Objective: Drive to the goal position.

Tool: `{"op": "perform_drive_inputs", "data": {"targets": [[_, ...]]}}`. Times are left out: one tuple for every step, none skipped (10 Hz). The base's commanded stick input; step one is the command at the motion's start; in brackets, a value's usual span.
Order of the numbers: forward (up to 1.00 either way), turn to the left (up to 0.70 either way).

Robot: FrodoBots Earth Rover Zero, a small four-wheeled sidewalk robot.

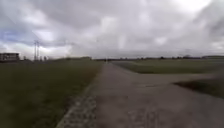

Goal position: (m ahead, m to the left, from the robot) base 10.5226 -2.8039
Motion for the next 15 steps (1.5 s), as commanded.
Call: {"op": "perform_drive_inputs", "data": {"targets": [[1.00, 0.00], [1.00, 0.00], [1.00, 0.00], [1.00, 0.00], [1.00, 0.00], [1.00, 0.00], [1.00, 0.00], [1.00, 0.00], [1.00, 0.00], [1.00, 0.00], [1.00, 0.00], [1.00, 0.00], [1.00, 0.00], [1.00, 0.00], [1.00, 0.00]]}}
